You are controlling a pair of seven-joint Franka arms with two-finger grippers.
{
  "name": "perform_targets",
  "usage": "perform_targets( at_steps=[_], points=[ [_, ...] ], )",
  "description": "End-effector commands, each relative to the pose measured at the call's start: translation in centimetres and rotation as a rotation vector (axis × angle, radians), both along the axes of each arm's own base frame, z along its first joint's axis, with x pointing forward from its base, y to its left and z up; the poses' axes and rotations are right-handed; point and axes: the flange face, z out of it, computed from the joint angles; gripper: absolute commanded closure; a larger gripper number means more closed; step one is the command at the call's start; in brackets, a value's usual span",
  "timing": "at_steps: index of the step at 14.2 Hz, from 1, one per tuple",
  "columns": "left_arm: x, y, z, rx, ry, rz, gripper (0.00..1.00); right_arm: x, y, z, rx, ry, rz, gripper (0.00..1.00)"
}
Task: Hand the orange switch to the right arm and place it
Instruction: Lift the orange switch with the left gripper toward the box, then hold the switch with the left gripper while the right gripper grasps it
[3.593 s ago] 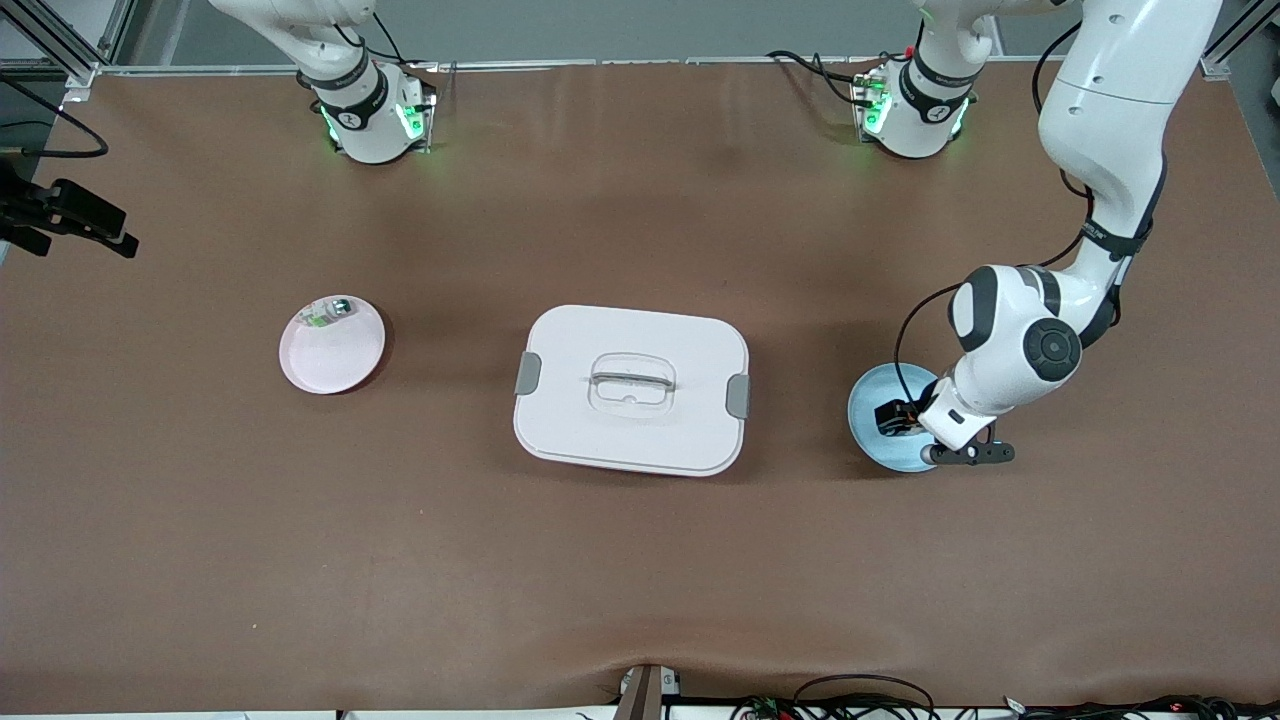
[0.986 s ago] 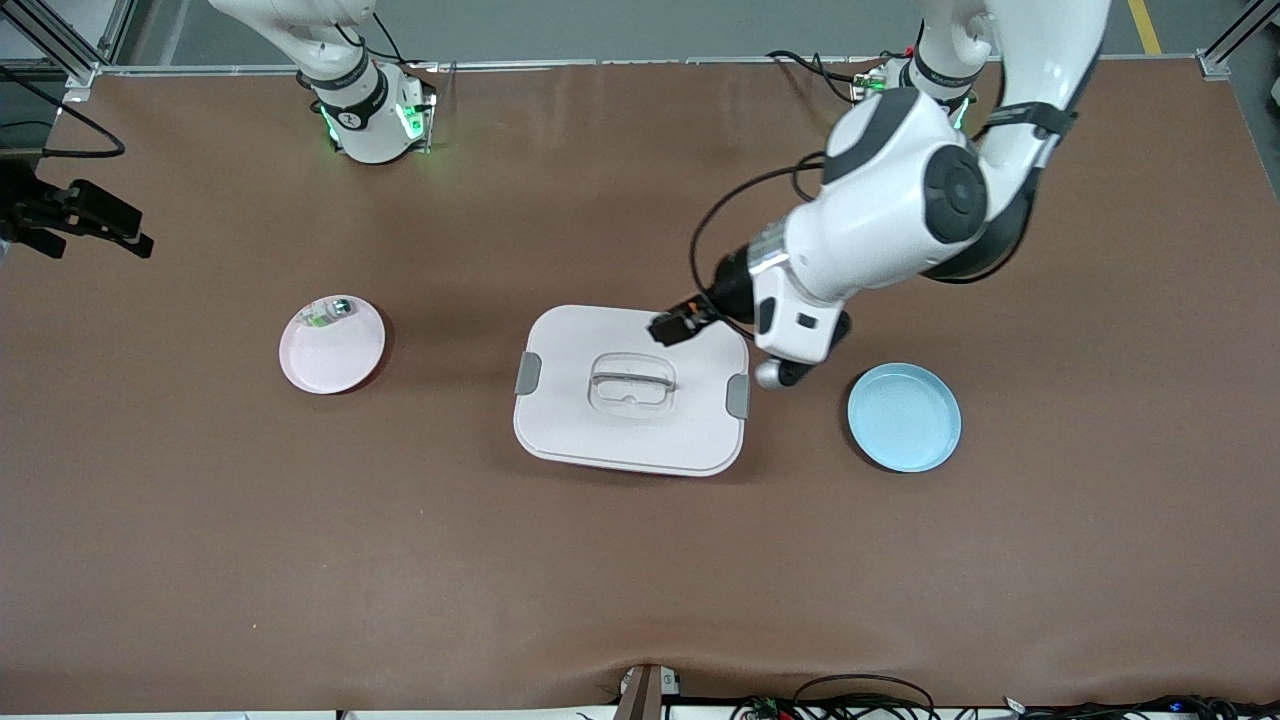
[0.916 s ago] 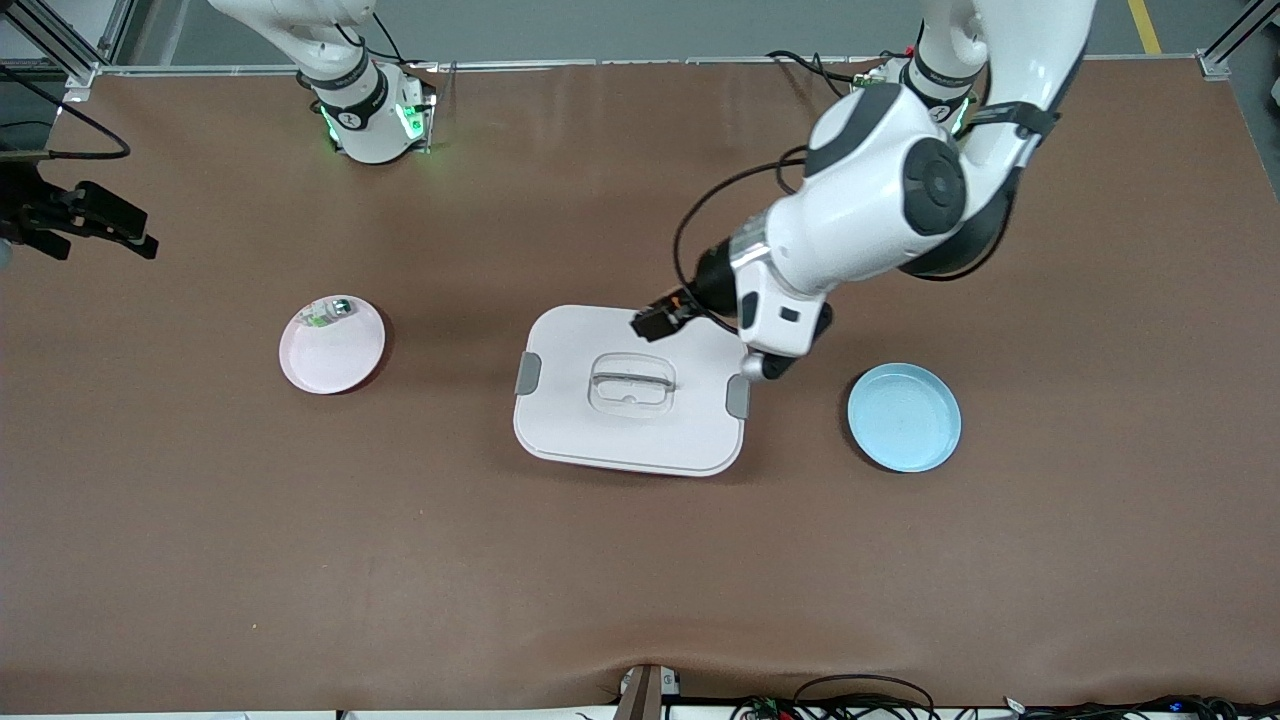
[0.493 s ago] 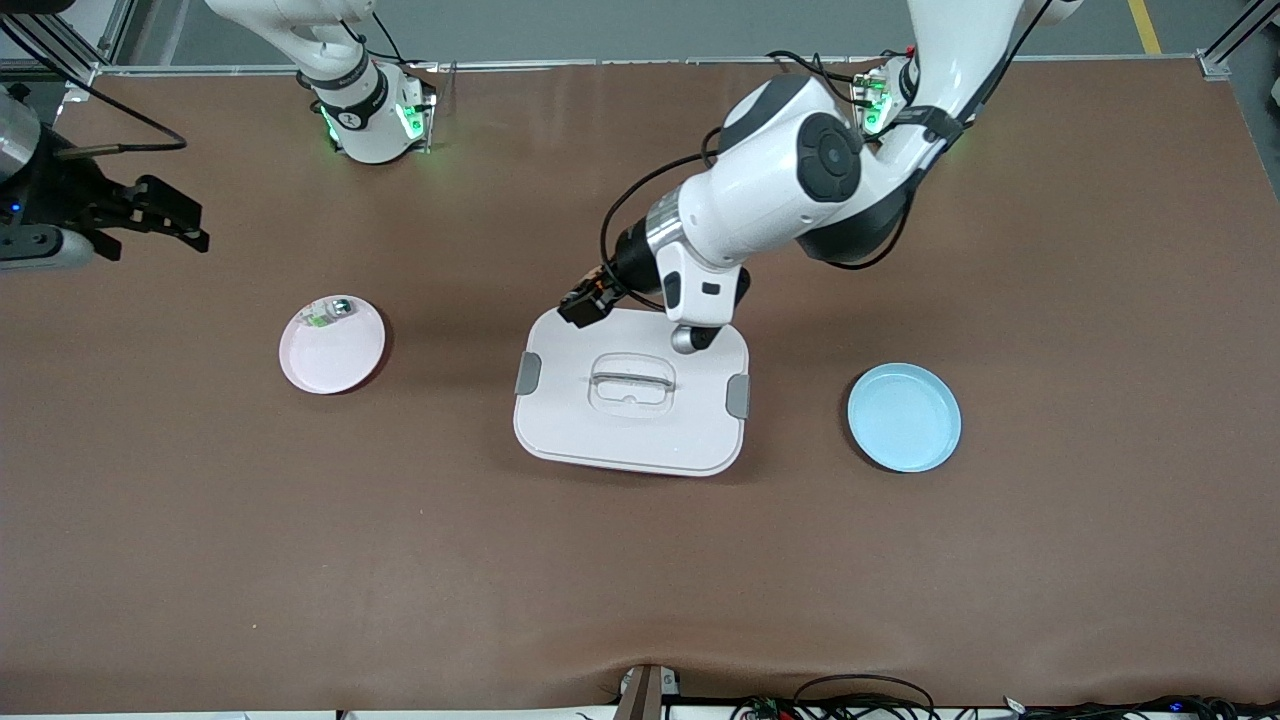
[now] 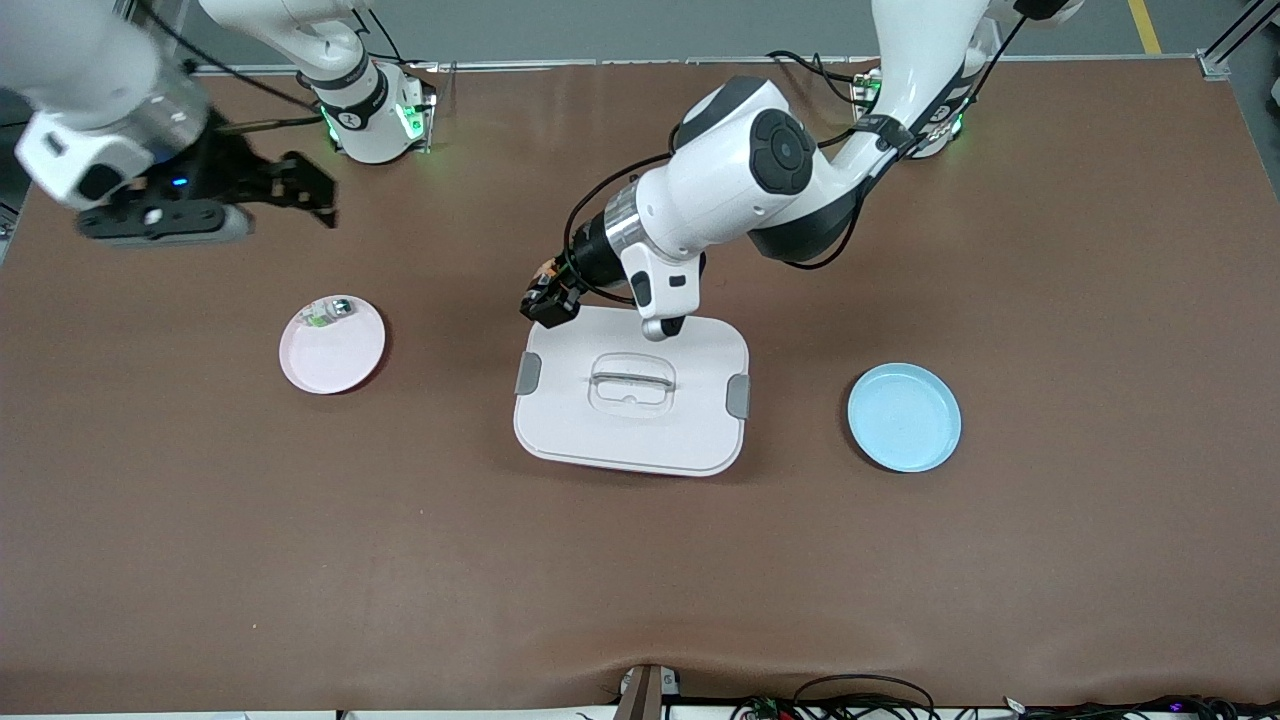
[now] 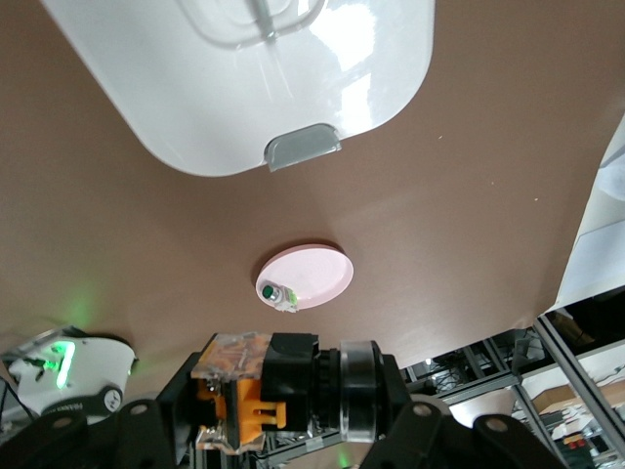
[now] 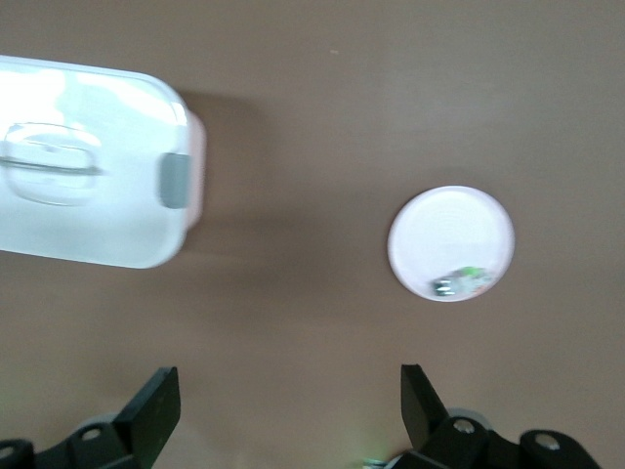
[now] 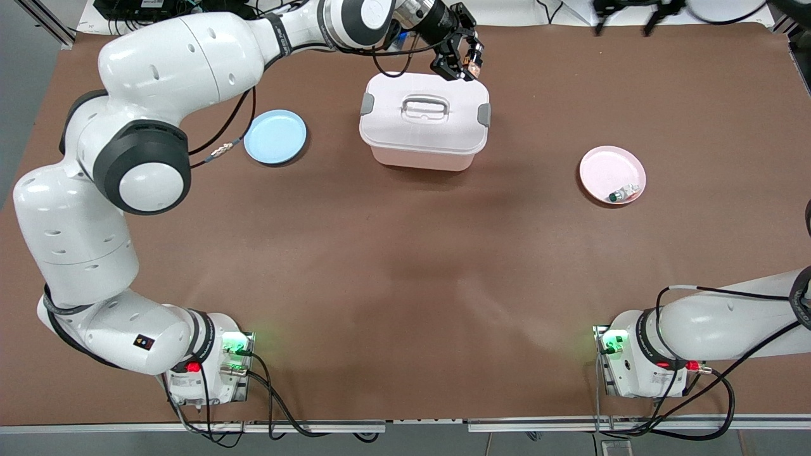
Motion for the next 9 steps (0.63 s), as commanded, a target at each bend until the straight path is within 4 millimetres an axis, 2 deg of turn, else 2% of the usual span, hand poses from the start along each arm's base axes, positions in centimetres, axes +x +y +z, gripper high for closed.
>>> perform_targets(
  at_steps=[1,3,5,9],
  points=[
    [0.1,-0.5,1.3,-0.033,0.04,0.054,1.0,0.1,2.5,-0.7,0.134,0.01,-0.07,0.0],
    [0.1,-0.5,1.5,-0.033,0.058,0.072,1.0,-0.1,4.4,-2.0,0.198,-0.01,-0.074,0.0],
    [0.0,-0.4,1.6,-0.033,0.072,0.087,1.0,-0.6,5.7,-3.1,0.253,-0.022,-0.153,0.0],
    [-0.5,-1.0,1.5,-0.026,0.105,0.109,1.0,-1.6,5.7,-4.8,0.404,-0.058,-0.255,0.0]
  ],
)
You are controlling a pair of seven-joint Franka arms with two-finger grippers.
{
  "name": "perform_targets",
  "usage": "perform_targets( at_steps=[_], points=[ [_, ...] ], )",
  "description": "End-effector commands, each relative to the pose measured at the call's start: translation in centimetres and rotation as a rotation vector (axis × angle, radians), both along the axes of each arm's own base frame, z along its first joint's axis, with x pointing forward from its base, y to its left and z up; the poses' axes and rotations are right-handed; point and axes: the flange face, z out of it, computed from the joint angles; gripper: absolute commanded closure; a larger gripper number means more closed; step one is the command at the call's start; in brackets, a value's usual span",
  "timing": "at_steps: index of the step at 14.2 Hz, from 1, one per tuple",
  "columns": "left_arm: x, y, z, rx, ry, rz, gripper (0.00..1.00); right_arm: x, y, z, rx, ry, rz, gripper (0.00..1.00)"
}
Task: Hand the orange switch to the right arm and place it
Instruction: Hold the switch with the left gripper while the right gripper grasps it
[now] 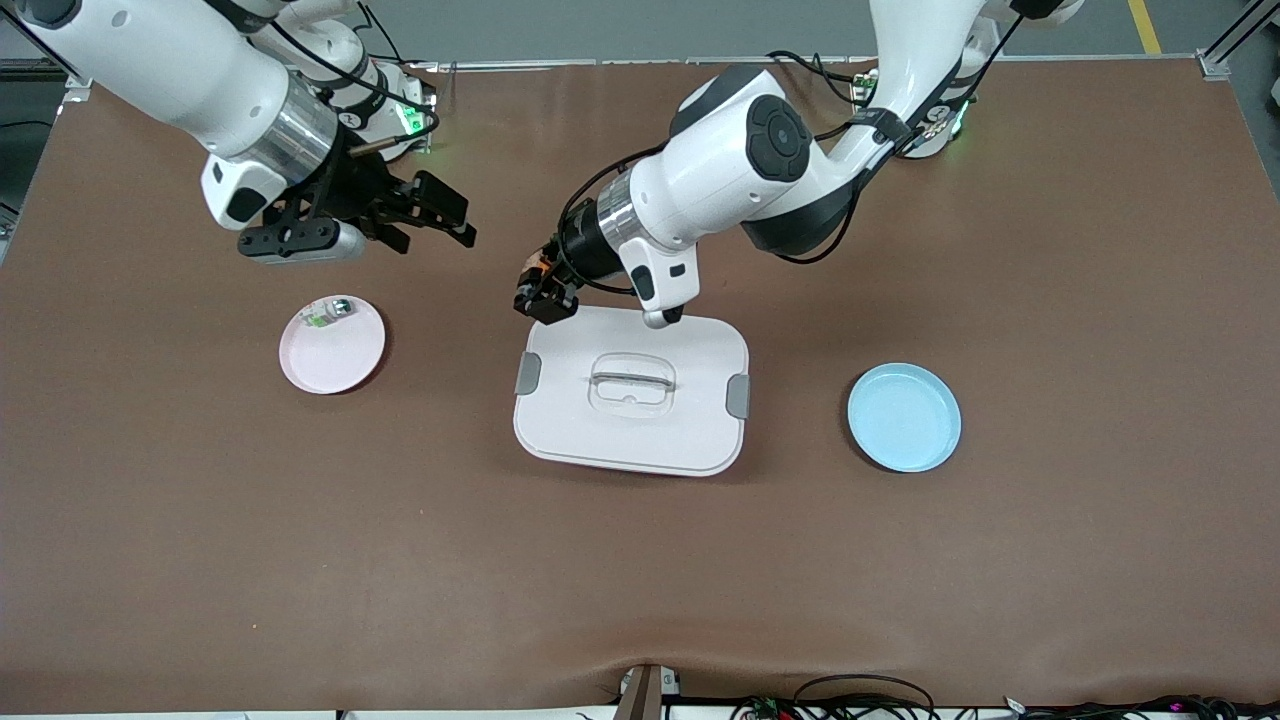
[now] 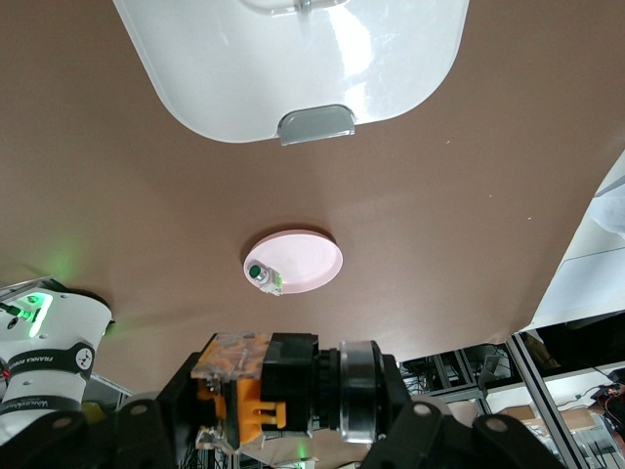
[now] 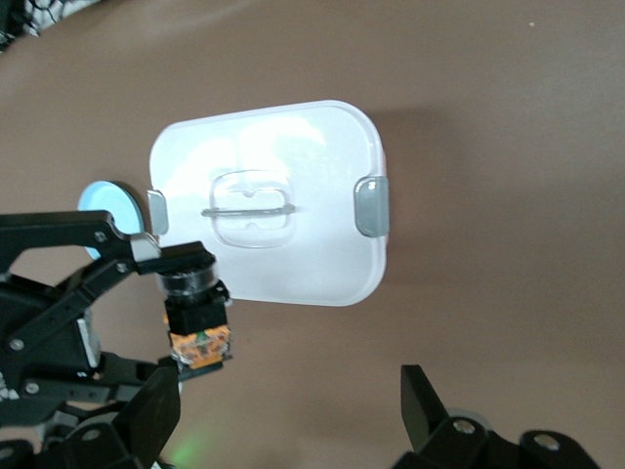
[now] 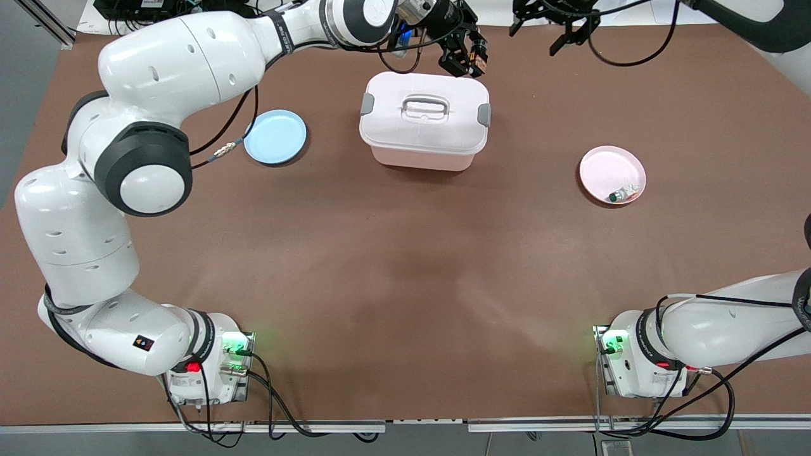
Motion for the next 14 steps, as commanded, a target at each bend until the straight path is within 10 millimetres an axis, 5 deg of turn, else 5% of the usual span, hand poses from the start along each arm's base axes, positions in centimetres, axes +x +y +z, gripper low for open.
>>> perform_targets(
  at_steps=[1,8,14],
  points=[
    [-0.3,-0.5,0.6,-0.017,0.028,0.019,1.0,-1.9,-0.4,-0.5,0.103,-0.013,-0.08,0.0],
    [-0.3,-0.5,0.2,-0.01,0.038,0.019,1.0,-1.5,-0.2,-2.6,0.196,0.02,-0.146,0.0],
    [-0.3,-0.6,0.1,-0.01,0.033,0.011,1.0,-1.4,3.2,-4.3,0.197,-0.019,-0.101,0.0]
  ],
)
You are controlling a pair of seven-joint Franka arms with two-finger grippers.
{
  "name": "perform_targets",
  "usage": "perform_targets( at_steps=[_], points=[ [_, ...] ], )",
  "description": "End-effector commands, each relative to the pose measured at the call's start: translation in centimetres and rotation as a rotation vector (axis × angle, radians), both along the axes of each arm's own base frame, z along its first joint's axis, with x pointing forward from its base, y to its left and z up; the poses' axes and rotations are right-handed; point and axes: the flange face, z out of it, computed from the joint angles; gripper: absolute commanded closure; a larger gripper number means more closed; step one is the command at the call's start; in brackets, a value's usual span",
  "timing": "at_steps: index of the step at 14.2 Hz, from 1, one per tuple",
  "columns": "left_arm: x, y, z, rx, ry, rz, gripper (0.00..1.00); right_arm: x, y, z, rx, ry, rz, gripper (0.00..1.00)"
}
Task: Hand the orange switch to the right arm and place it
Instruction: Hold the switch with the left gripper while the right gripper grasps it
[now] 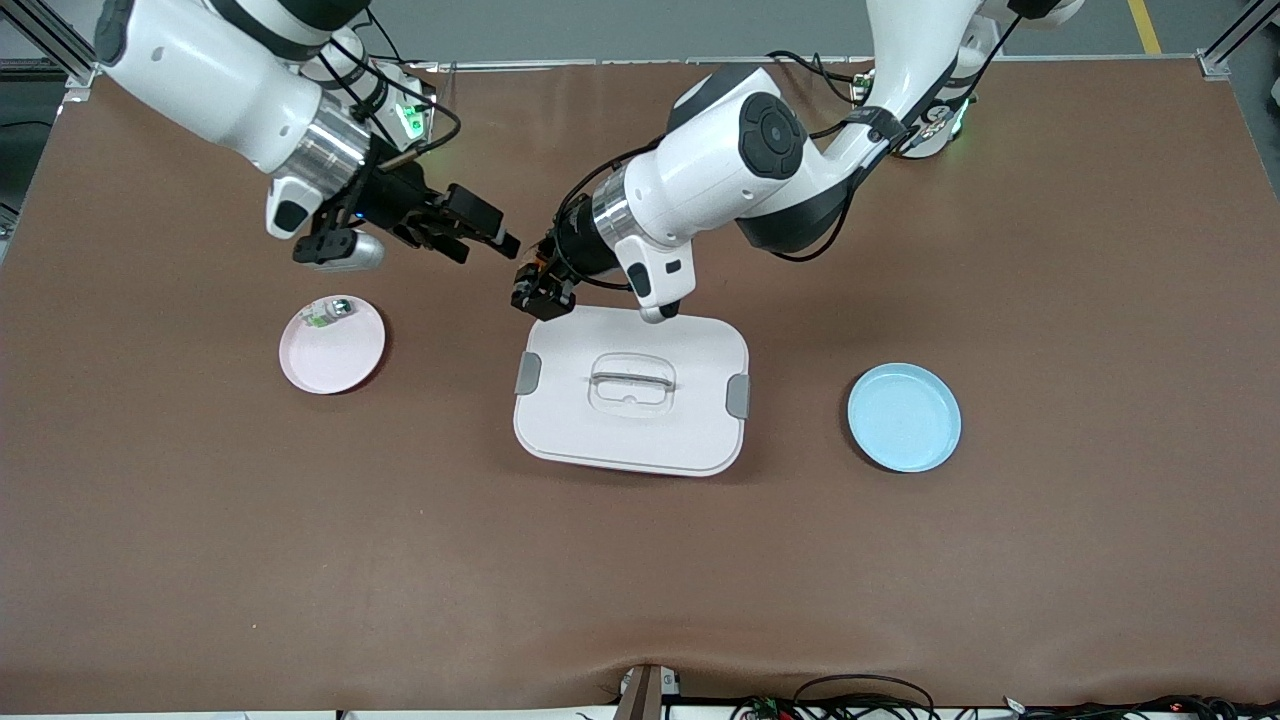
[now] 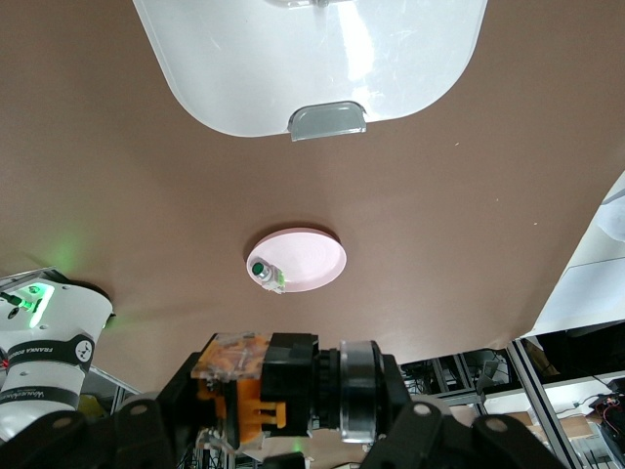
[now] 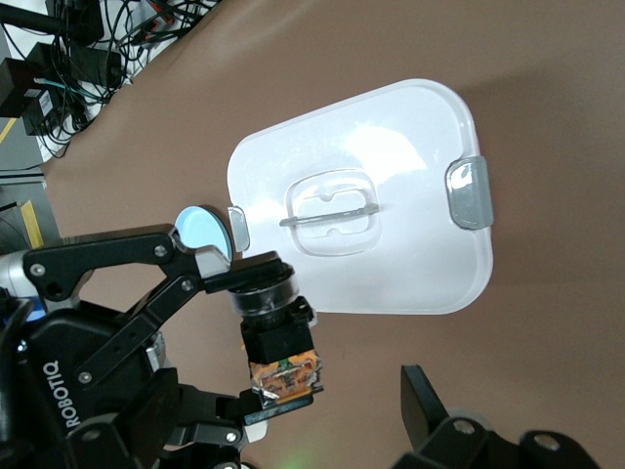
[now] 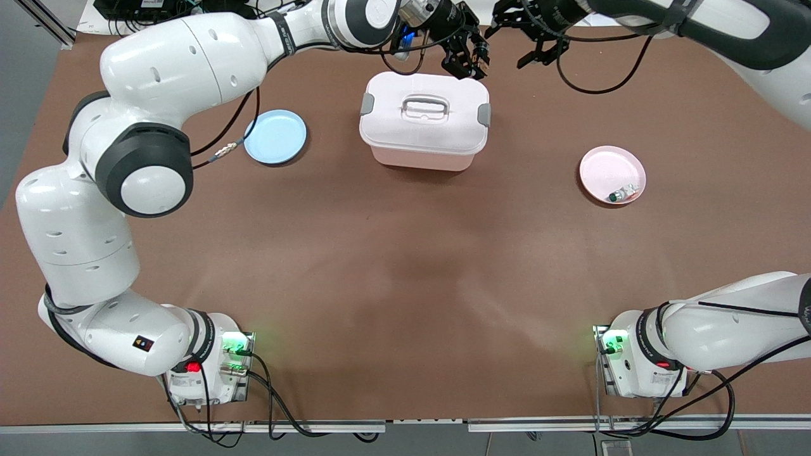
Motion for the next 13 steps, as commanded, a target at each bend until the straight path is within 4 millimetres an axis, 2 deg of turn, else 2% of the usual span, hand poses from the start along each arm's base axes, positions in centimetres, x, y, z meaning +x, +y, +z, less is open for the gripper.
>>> perform_targets(
  at_steps=[1,3,13],
  points=[
    [0.0,-0.3,0.2,-0.012,0.013,0.0,1.0,-0.2,1.2,-1.1,0.01,-0.018,0.037,0.0],
    [-0.1,-0.3,0.5,-0.014,0.01,0.001,1.0,0.0,1.5,-2.0,0.001,-0.026,0.069,0.0],
    [0.0,-0.1,0.5,-0.011,0.012,-0.001,1.0,0.1,2.7,-3.9,-0.012,0.004,0.09,0.0]
  ],
)
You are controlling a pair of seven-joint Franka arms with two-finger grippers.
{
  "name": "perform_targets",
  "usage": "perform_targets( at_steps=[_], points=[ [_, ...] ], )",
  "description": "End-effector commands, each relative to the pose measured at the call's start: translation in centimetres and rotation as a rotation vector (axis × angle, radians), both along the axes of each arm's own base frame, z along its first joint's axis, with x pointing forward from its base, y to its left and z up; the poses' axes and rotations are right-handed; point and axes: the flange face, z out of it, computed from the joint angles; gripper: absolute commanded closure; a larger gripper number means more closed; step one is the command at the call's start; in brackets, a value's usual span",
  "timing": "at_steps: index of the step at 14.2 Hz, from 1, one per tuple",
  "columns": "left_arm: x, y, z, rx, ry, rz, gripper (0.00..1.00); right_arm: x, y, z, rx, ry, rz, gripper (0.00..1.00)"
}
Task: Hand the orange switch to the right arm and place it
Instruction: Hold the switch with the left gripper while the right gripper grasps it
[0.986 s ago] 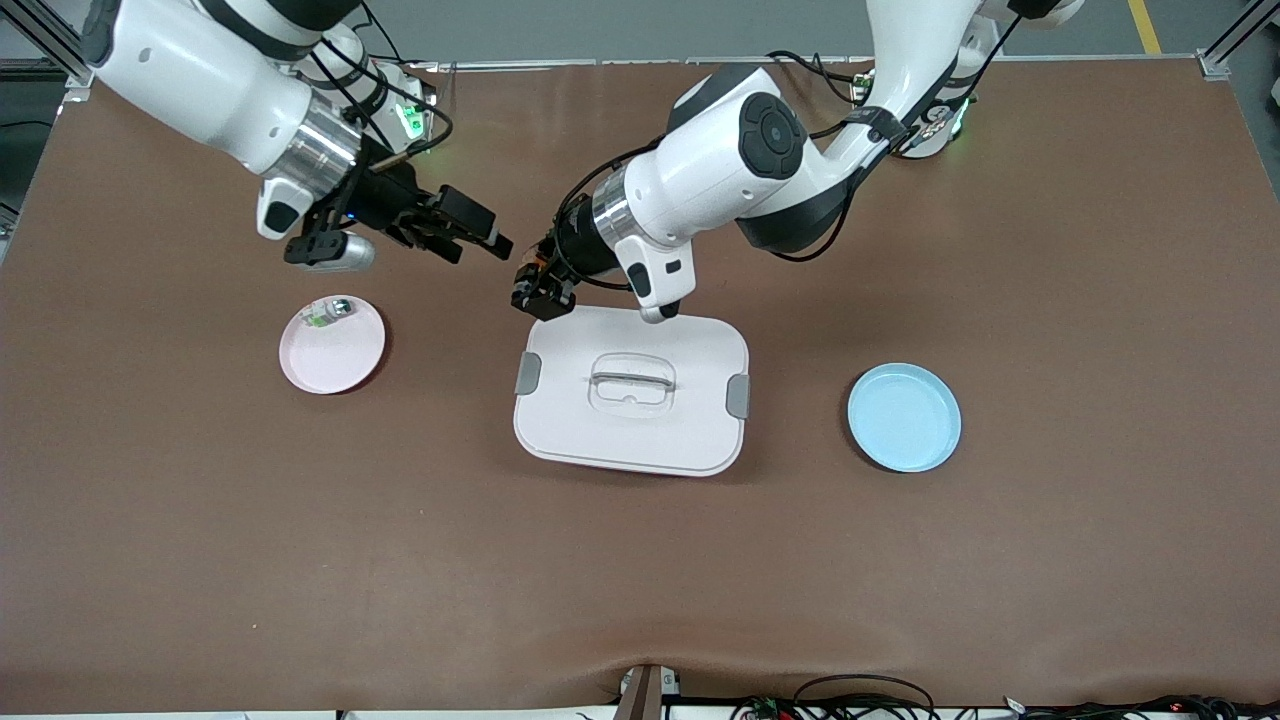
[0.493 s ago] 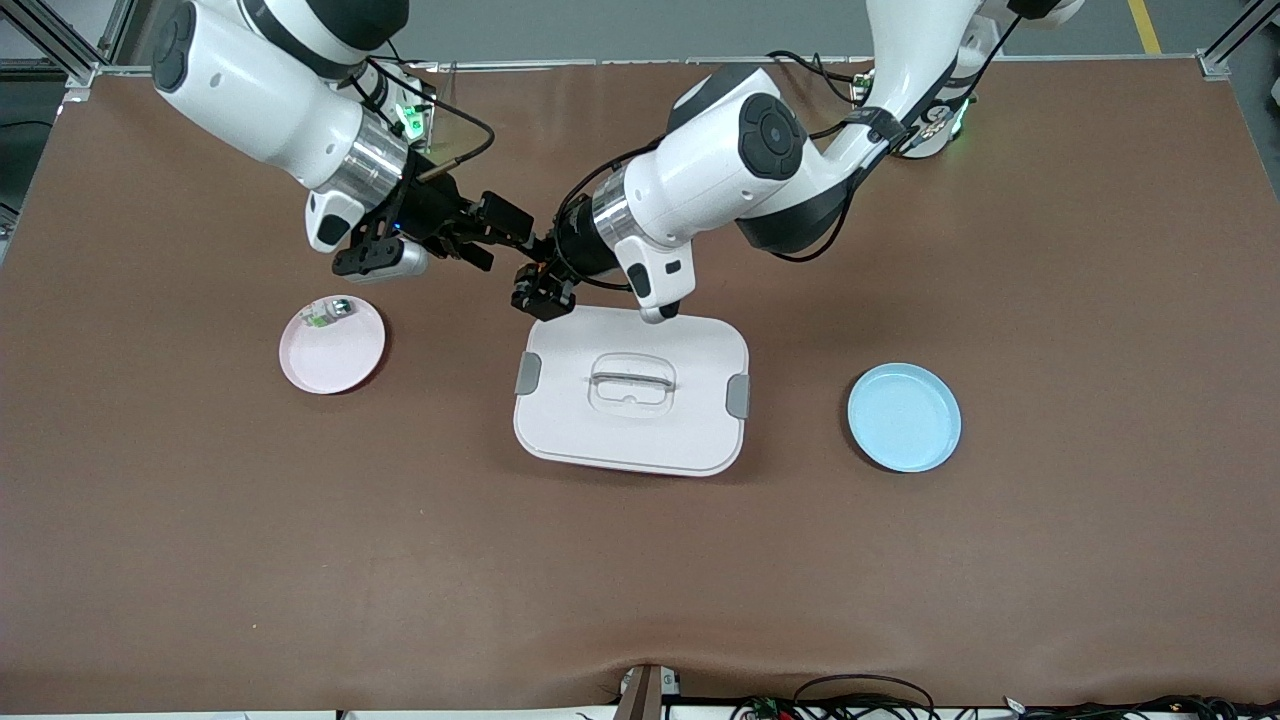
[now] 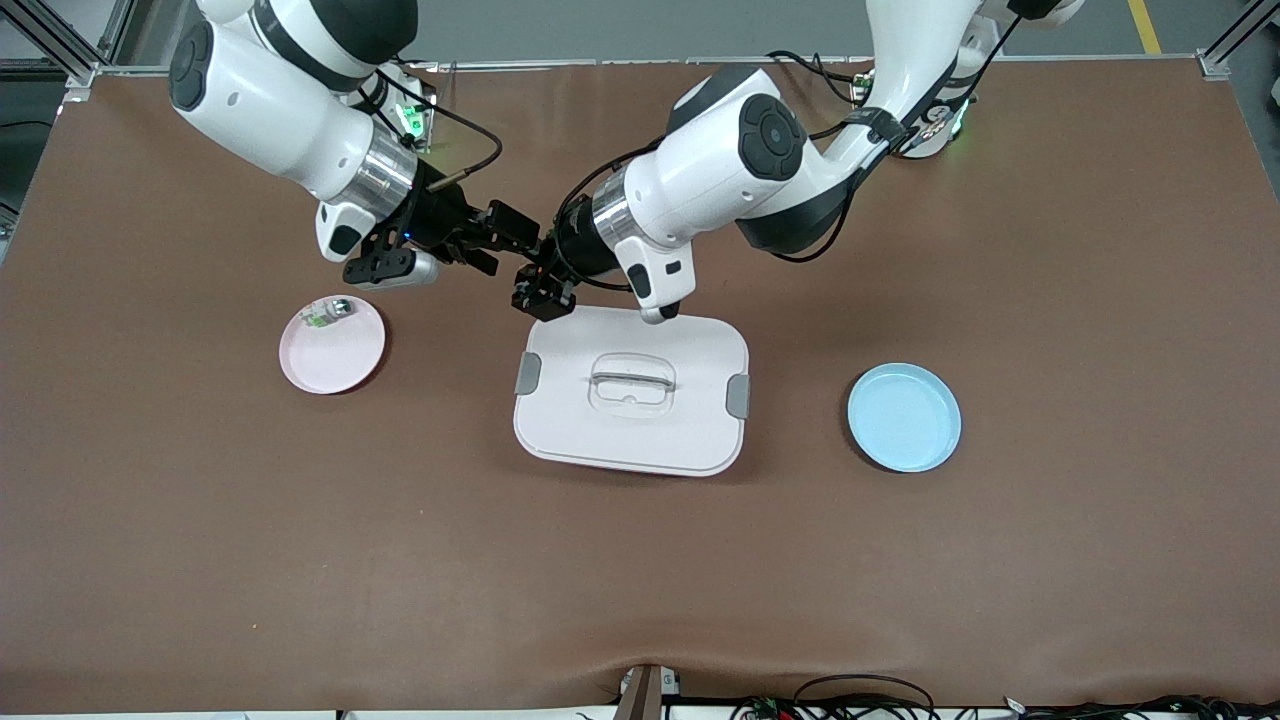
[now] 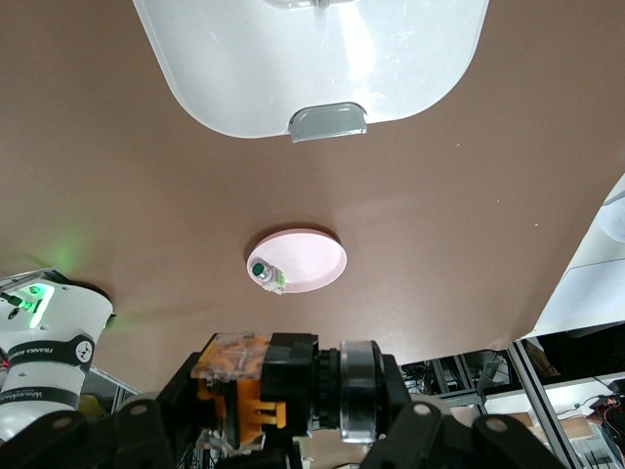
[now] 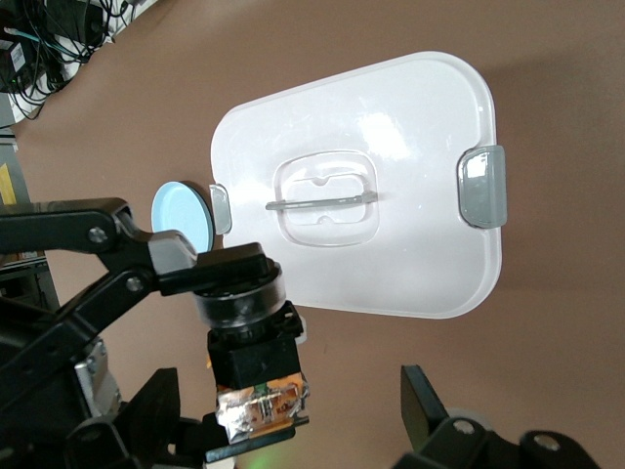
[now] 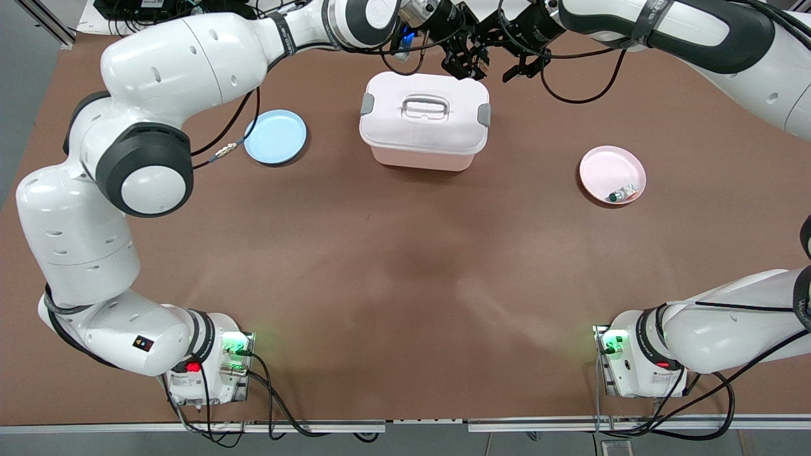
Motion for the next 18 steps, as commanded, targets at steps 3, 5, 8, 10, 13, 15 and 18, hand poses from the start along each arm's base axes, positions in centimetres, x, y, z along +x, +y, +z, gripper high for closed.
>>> perform_targets(
  at_steps=[3,5,8,10,13,15,18],
  points=[
    [0.0,-0.1,0.5,-0.011,0.011,-0.001,1.0,-0.2,0.8,-0.7,0.012,0.003,0.014,0.0],
    [0.0,-0.2,0.3,-0.009,0.012,-0.002,1.0,-0.1,0.8,-0.7,0.013,0.002,0.012,0.0],
    [0.0,-0.2,0.3,-0.008,0.012,-0.001,1.0,0.1,1.0,-0.7,0.017,-0.003,0.006,0.26],
    [0.0,-0.1,0.5,-0.007,0.017,0.002,1.0,0.2,1.0,-0.7,0.029,0.004,0.0,0.53],
    [-0.3,0.2,1.3,-0.001,0.021,-0.005,1.0,0.4,1.6,-1.0,0.046,-0.002,-0.014,0.67],
    [-0.2,0.3,1.2,0.002,0.024,-0.004,1.0,0.7,2.3,-1.0,0.052,-0.016,-0.018,0.82],
    [-0.1,0.4,1.3,0.001,0.023,-0.003,1.0,0.8,2.6,-1.1,0.053,-0.011,-0.018,0.98]
  ],
)
